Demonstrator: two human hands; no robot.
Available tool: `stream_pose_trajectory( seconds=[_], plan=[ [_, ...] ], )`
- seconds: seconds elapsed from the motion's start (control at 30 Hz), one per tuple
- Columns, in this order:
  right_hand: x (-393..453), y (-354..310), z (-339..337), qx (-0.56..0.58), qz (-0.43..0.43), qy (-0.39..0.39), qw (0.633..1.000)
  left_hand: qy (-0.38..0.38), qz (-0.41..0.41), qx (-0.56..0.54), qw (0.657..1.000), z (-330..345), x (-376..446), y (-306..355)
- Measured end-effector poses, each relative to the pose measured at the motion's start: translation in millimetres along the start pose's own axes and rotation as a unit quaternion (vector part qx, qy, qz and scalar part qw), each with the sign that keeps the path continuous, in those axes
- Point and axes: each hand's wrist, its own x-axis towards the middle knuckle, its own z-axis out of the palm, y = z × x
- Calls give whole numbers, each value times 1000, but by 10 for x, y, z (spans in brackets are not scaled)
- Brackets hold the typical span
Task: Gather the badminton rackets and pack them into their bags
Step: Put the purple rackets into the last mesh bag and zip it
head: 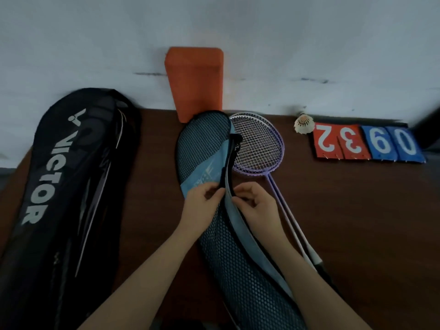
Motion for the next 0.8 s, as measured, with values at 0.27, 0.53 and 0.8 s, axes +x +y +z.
stream_pose_trajectory(
  seconds=[0.27,0.53,0.8],
  plan=[
    [201,481,-315,-170,-28,78,982,-35,40,94,994,67,-63,65],
    [389,777,-345,-273,-12,56,960,-49,48,167,984,-37,-132,-84],
    [-32,1090,-705,-433,128,72,889,-105,-42,171,979,6,65,-248]
  ],
)
